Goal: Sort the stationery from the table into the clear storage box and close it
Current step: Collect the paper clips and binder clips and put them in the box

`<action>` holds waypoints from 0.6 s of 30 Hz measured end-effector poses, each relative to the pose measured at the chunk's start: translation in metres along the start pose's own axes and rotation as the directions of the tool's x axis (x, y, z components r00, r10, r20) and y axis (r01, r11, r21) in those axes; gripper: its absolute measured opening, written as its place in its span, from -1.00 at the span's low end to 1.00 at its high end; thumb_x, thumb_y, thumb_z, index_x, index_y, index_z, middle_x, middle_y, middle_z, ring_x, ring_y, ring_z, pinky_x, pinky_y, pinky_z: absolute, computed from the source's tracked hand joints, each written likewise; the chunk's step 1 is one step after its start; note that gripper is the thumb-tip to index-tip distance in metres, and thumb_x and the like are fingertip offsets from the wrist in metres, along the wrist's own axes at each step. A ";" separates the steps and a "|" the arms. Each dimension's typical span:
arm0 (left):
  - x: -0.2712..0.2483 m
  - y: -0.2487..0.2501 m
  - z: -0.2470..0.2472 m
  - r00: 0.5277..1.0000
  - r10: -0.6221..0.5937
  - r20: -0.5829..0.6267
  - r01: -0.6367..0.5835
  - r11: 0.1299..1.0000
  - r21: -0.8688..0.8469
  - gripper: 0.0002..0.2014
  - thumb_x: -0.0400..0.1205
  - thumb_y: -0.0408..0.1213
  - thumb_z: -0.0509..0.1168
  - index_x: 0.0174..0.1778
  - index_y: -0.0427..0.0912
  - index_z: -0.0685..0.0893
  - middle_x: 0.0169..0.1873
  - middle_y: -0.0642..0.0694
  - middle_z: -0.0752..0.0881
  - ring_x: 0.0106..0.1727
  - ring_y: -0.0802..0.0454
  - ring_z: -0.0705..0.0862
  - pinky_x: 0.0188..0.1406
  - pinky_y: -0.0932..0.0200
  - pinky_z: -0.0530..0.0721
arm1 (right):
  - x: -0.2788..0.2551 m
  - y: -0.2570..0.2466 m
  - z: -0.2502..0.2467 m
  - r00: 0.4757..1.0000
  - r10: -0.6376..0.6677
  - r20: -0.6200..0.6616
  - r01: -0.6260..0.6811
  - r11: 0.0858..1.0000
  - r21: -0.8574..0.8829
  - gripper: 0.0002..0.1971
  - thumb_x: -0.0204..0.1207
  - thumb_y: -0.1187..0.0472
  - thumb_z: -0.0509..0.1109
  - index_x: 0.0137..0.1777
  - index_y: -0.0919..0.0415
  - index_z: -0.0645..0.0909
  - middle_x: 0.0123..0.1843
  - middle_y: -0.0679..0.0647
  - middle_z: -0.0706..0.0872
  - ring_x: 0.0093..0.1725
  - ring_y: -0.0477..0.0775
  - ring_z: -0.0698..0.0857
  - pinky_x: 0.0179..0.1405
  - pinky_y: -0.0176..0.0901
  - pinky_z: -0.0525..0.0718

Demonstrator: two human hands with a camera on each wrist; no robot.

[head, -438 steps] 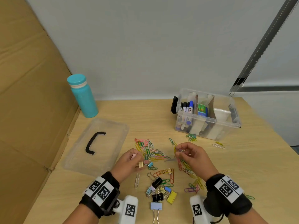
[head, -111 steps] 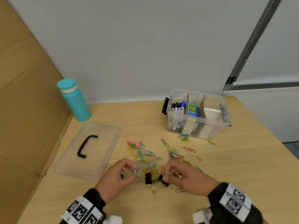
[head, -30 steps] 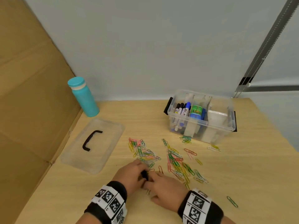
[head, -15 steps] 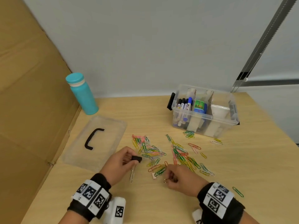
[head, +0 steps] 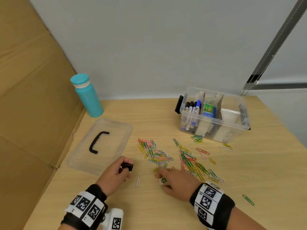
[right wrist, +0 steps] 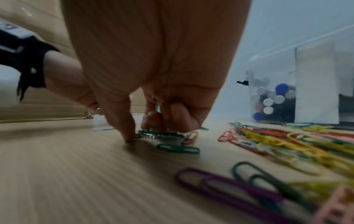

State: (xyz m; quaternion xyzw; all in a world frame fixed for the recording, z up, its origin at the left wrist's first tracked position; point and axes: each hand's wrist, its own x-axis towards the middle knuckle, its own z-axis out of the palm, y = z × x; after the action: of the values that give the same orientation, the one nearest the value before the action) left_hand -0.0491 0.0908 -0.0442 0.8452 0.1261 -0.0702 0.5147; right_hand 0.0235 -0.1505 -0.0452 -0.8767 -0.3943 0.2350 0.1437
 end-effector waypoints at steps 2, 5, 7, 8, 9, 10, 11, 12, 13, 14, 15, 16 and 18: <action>0.001 0.001 0.004 1.000 0.003 0.009 -0.003 1.000 -0.008 -0.75 0.65 -0.48 0.15 0.03 -0.03 0.60 -0.13 -0.05 0.68 -0.17 0.05 0.72 -0.21 0.28 0.60 | 0.004 -0.002 0.001 1.000 0.005 -0.030 -0.007 0.999 -0.045 -0.75 0.64 0.10 0.17 0.29 0.06 0.38 0.22 0.11 0.63 0.06 0.19 0.65 -0.08 -0.07 0.57; 0.004 0.007 0.011 1.000 0.010 0.016 -0.010 1.000 -0.020 -0.74 0.65 -0.50 0.14 0.02 -0.04 0.60 -0.09 0.01 0.66 -0.18 0.07 0.72 -0.23 0.28 0.60 | 0.008 0.000 0.002 0.999 -0.029 -0.031 0.028 0.998 -0.050 -0.77 0.64 0.10 0.17 0.26 0.08 0.40 0.16 0.12 0.63 0.05 0.20 0.64 -0.08 -0.05 0.56; 0.006 0.012 0.016 1.000 0.018 0.022 -0.017 1.000 -0.023 -0.74 0.65 -0.50 0.14 0.02 -0.05 0.60 -0.10 0.04 0.66 -0.20 0.12 0.72 -0.23 0.29 0.60 | 0.006 0.002 -0.003 0.999 -0.035 -0.032 0.038 0.995 0.088 -0.78 0.61 0.07 0.23 0.23 0.03 0.43 -0.07 -0.04 0.61 -0.13 0.00 0.61 -0.17 -0.12 0.54; 0.007 0.014 0.019 0.999 0.023 0.025 -0.022 1.000 -0.022 -0.74 0.65 -0.50 0.14 0.02 -0.05 0.60 -0.11 0.06 0.66 -0.22 0.15 0.72 -0.23 0.30 0.60 | 0.003 0.003 -0.006 0.999 -0.029 -0.039 0.038 0.972 0.230 -0.80 0.60 0.06 0.27 0.19 -0.01 0.46 -0.23 -0.13 0.53 -0.28 -0.11 0.52 -0.26 -0.19 0.49; 0.008 0.017 0.021 0.999 0.028 0.026 -0.028 0.999 -0.021 -0.74 0.65 -0.50 0.14 0.02 -0.04 0.60 -0.11 0.07 0.66 -0.23 0.17 0.72 -0.23 0.31 0.59 | 0.000 0.006 -0.011 0.998 -0.011 -0.057 0.032 0.922 0.385 -0.84 0.59 0.06 0.30 0.14 -0.04 0.50 -0.33 -0.17 0.45 -0.37 -0.14 0.43 -0.34 -0.24 0.44; 0.009 0.020 0.023 0.999 0.032 0.026 -0.032 0.999 -0.018 -0.74 0.65 -0.50 0.14 0.02 -0.03 0.60 -0.10 0.08 0.66 -0.22 0.17 0.73 -0.22 0.32 0.59 | -0.005 0.009 -0.019 0.997 0.020 -0.079 0.024 0.852 0.523 -0.88 0.58 0.08 0.33 0.09 -0.07 0.52 -0.37 -0.16 0.44 -0.40 -0.13 0.40 -0.38 -0.29 0.42; 0.010 0.022 0.025 0.999 0.036 0.023 -0.036 0.999 -0.013 -0.74 0.65 -0.49 0.14 0.02 -0.03 0.60 -0.09 0.07 0.67 -0.20 0.14 0.73 -0.22 0.33 0.59 | -0.010 0.015 -0.028 0.994 0.062 -0.093 0.012 0.769 0.639 -0.91 0.59 0.10 0.33 0.05 -0.08 0.54 -0.37 -0.15 0.49 -0.39 -0.12 0.42 -0.42 -0.34 0.43; 0.011 0.025 0.027 0.999 0.040 0.018 -0.040 0.999 -0.006 -0.74 0.65 -0.49 0.14 0.03 -0.03 0.60 -0.08 0.06 0.67 -0.19 0.12 0.73 -0.22 0.33 0.59 | -0.016 0.021 -0.040 0.989 0.112 -0.092 -0.006 0.664 0.747 -0.94 0.60 0.13 0.30 0.02 -0.05 0.56 -0.35 -0.15 0.54 -0.40 -0.10 0.43 -0.47 -0.36 0.43; 0.013 0.027 0.029 0.999 0.044 0.013 -0.044 0.999 -0.001 -0.74 0.65 -0.49 0.14 0.03 -0.03 0.60 -0.07 0.06 0.67 -0.19 0.10 0.73 -0.23 0.34 0.59 | -0.021 0.029 -0.051 0.984 0.160 -0.079 -0.023 0.550 0.835 -0.94 0.61 0.16 0.27 0.00 0.00 0.57 -0.34 -0.13 0.57 -0.43 -0.09 0.42 -0.51 -0.34 0.40; 0.013 0.029 0.031 0.999 0.046 0.008 -0.046 0.999 0.003 -0.74 0.65 -0.49 0.14 0.04 -0.04 0.60 -0.06 0.07 0.67 -0.19 0.09 0.72 -0.24 0.34 0.60 | -0.028 0.036 -0.064 0.978 0.198 -0.066 -0.026 0.431 0.902 -0.93 0.60 0.17 0.25 -0.04 0.05 0.57 -0.33 -0.10 0.55 -0.46 -0.09 0.38 -0.53 -0.31 0.37; 0.015 0.031 0.033 0.999 0.047 0.003 -0.047 0.999 0.004 -0.75 0.65 -0.50 0.14 0.04 -0.05 0.60 -0.04 0.07 0.67 -0.19 0.08 0.72 -0.25 0.35 0.61 | -0.034 0.045 -0.077 0.972 0.224 -0.066 -0.009 0.320 0.948 -0.91 0.58 0.15 0.24 -0.08 0.09 0.57 -0.32 -0.04 0.52 -0.47 -0.09 0.35 -0.55 -0.28 0.34; 0.016 0.033 0.035 0.999 0.045 -0.002 -0.045 0.999 0.004 -0.75 0.65 -0.50 0.14 0.04 -0.05 0.60 -0.04 0.06 0.67 -0.19 0.07 0.73 -0.25 0.35 0.61 | -0.041 0.052 -0.092 0.968 0.238 -0.084 0.029 0.224 0.974 -0.89 0.56 0.13 0.24 -0.12 0.11 0.56 -0.29 0.01 0.51 -0.47 -0.09 0.33 -0.56 -0.28 0.32; 0.017 0.036 0.040 0.999 0.037 -0.011 -0.037 0.999 -0.001 -0.75 0.65 -0.49 0.15 0.04 -0.04 0.60 -0.04 0.02 0.68 -0.17 0.04 0.73 -0.25 0.31 0.62 | -0.053 0.068 -0.126 0.949 0.273 -0.159 0.130 0.123 0.984 -0.84 0.60 0.15 0.18 -0.17 0.12 0.53 -0.25 0.03 0.56 -0.49 -0.11 0.33 -0.60 -0.34 0.34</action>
State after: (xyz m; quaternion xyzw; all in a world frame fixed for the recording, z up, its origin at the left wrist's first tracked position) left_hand -0.0218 0.0423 -0.0358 0.8475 0.1135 -0.0559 0.5156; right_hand 0.1011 -0.2435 0.0479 -0.6032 -0.0695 0.3063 0.7331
